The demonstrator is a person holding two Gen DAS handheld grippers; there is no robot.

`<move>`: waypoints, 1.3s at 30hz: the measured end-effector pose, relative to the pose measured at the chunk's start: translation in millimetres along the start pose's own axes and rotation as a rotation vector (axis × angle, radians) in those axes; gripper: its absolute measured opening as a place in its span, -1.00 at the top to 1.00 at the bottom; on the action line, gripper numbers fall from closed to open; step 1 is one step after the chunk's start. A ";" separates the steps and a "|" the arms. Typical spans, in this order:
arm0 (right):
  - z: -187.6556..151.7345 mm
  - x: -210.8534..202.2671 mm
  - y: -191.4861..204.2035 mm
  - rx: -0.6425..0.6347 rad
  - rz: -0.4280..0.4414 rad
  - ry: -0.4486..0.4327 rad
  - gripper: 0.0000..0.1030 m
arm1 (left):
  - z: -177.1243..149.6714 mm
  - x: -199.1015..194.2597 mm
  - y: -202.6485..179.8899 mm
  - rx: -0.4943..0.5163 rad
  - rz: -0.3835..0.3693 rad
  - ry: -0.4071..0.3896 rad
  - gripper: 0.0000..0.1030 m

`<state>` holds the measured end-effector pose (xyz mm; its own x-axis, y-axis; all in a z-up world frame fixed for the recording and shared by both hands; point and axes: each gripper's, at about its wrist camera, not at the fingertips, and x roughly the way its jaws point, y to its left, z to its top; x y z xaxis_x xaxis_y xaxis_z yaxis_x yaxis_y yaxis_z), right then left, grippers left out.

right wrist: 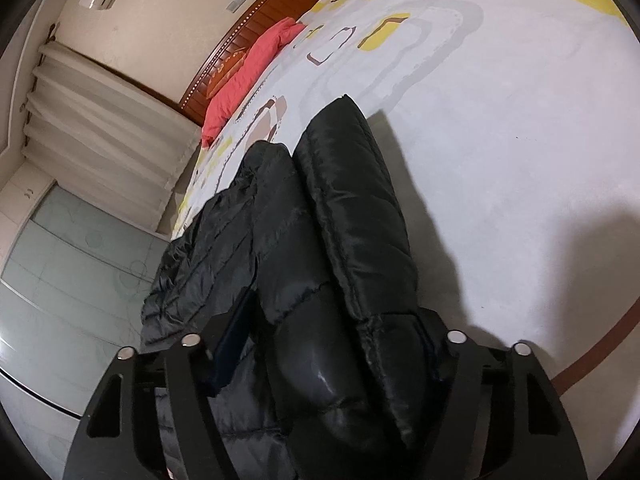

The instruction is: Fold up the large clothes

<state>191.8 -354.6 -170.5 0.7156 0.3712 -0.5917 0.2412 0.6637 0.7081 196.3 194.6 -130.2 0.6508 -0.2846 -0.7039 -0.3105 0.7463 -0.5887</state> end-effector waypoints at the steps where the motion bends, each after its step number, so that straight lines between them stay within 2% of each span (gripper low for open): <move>1: -1.5 -2.2 -1.6 -0.006 -0.003 0.000 -0.28 | -1.4 1.0 -1.5 0.015 0.007 0.003 -0.84; 3: -2.0 -1.9 -1.6 -0.012 -0.003 -0.001 -0.27 | 0.4 -1.2 0.8 0.010 0.002 0.012 -0.84; 6: -3.3 -2.6 -1.7 -0.031 0.000 0.000 -0.25 | -0.4 -14.3 13.0 -0.056 -0.006 -0.019 -0.84; 8: -2.9 -1.3 -1.6 -0.038 0.003 0.001 -0.25 | -1.4 -16.8 24.8 -0.099 -0.053 -0.037 -0.84; 11: -2.6 0.6 -0.9 -0.046 0.003 0.000 -0.25 | -2.6 -6.1 12.8 0.007 -0.016 -0.002 -0.95; 13: -3.4 1.3 0.2 -0.056 -0.003 -0.007 -0.25 | -5.3 -0.9 1.9 0.071 0.011 0.004 -0.95; 15: -4.9 1.4 1.7 -0.064 -0.009 -0.016 -0.24 | -7.4 -1.7 -0.8 0.074 -0.007 0.001 -0.81; 16: -5.7 1.0 2.1 -0.068 -0.013 -0.018 -0.22 | -7.1 -2.3 -0.7 0.066 -0.030 0.003 -0.42; 17: -6.2 0.7 2.5 -0.072 -0.017 -0.021 -0.21 | -7.2 -3.2 -1.2 0.055 -0.062 0.016 -0.22; 18: -6.6 0.7 2.8 -0.075 -0.021 -0.023 -0.20 | -9.3 -4.9 -3.7 0.060 -0.064 0.015 -0.12; 19: -6.8 0.5 3.2 -0.077 -0.023 -0.024 -0.20 | -9.6 -6.3 -7.1 0.077 -0.068 0.012 0.11; 20: -7.2 0.5 3.8 -0.080 -0.025 -0.026 -0.19 | -10.6 -11.0 -13.2 0.101 -0.076 0.001 0.26; 21: -7.1 0.5 3.7 -0.080 -0.025 -0.026 -0.19 | -11.5 -12.7 -17.5 0.112 -0.075 -0.006 0.31; 25: -8.9 -0.2 3.8 -0.085 -0.028 -0.034 -0.16 | -12.7 -27.2 -40.0 0.145 -0.122 -0.045 0.44; 31: -9.5 -3.7 4.9 -0.082 -0.037 -0.040 -0.08 | -20.9 -39.1 -81.0 0.219 -0.193 -0.055 0.45; 39: -12.2 -10.5 -1.5 -0.055 -0.016 -0.046 0.04 | -42.5 -35.3 -133.5 0.339 -0.211 -0.049 0.45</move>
<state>175.9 -351.5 -170.0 0.7416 0.3306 -0.5837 0.2173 0.7049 0.6752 185.3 79.4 -43.6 0.7108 -0.4300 -0.5566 0.0747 0.8331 -0.5481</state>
